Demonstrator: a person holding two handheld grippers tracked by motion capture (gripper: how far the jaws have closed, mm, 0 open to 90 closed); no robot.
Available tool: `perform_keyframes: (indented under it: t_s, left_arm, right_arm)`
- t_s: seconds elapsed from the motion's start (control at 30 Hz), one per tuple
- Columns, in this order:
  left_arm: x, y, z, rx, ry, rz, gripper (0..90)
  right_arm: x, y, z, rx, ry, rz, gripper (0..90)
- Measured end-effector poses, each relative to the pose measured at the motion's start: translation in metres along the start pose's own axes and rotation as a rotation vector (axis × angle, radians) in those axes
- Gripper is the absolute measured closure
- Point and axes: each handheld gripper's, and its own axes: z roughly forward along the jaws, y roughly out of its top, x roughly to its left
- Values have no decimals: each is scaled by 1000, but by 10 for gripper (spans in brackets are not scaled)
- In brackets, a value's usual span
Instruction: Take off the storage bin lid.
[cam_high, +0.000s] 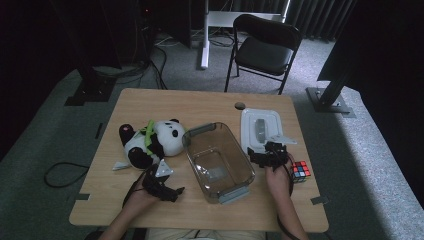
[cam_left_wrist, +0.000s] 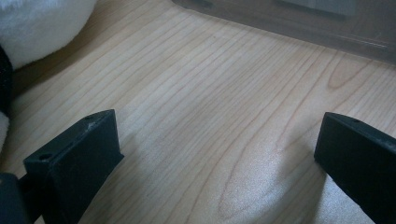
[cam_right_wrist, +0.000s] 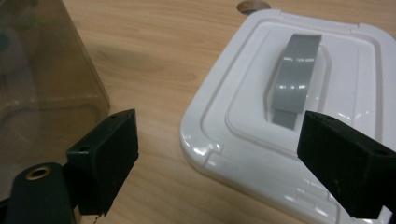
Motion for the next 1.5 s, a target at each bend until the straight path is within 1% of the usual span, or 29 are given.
perform_keyframes:
  t_s: [0.07,0.13,0.17,0.23,0.27,0.33,0.37,0.43,0.47,0.5,0.57,0.6,0.67,0.73,0.77,0.83,1.0,1.07,1.17,1.2,1.27,1.3,1.37,1.4,1.47,1.5]
  left_arm:
    - [0,0,0,0,0,0,9]
    - [0,0,0,0,0,0,8]
    - [0,0,0,0,0,0,8]
    - [0,0,0,0,0,0,8]
    - [0,0,0,0,0,0,8]
    - [0,0,0,0,0,0,8]
    - [0,0,0,0,0,0,8]
    - [0,0,0,0,0,0,8]
    - [0,0,0,0,0,0,8]
    - [0,0,0,0,0,0,8]
    - [0,0,0,0,0,0,8]
    - [0,0,0,0,0,0,8]
    - [0,0,0,0,0,0,8]
    - [0,0,0,0,0,0,8]
    - [0,0,0,0,0,0,8]
    - [0,0,0,0,0,0,8]
    - [0,0,0,0,0,0,8]
    - [0,0,0,0,0,-2,8]
    - [-1,0,0,1,2,-3,8]
    - [-1,0,0,1,6,-5,8]
    - [-3,1,0,6,15,-15,8]
    - [-4,3,0,14,16,-18,9]
    - [-6,8,-1,10,7,-21,8]
    - [-7,11,-2,7,0,-25,8]
    - [-9,17,-5,-9,-11,-24,8]
    - [-9,22,-5,-15,-3,-24,9]
  right_arm:
    - [0,-4,-2,-4,1,2,122]
    - [0,-9,-3,-3,-4,-9,120]
    - [1,-12,-4,-9,-16,-12,119]
    - [3,-18,-7,-27,-10,-6,119]
    - [4,-21,-8,-32,-18,-15,119]
    - [7,-26,-9,-43,-13,-38,120]
    - [8,-29,-10,-35,-1,-45,120]
    - [10,-35,-10,-24,0,-55,122]
    - [10,-37,-10,-17,5,-56,122]
    - [11,-40,-9,-5,22,-51,122]
    - [11,-43,-8,2,28,-53,122]
    - [12,-48,-5,38,47,-63,122]
    - [12,-50,-4,42,56,-66,122]
    - [12,-53,-3,60,54,-71,122]
    - [11,-55,-3,58,65,-65,122]
    - [11,-56,-2,69,69,-62,122]
    - [11,-57,0,77,63,-74,122]
    - [11,-58,1,86,78,-68,122]
    - [10,-59,3,106,71,-64,122]
    - [9,-59,4,111,61,-67,122]
    - [9,-58,3,102,69,-60,122]
    - [9,-58,3,98,67,-61,122]
    - [8,-57,2,92,84,-53,122]
    - [8,-57,2,96,81,-51,122]
    - [7,-56,2,97,89,-50,122]
    - [8,-54,2,98,93,-47,122]
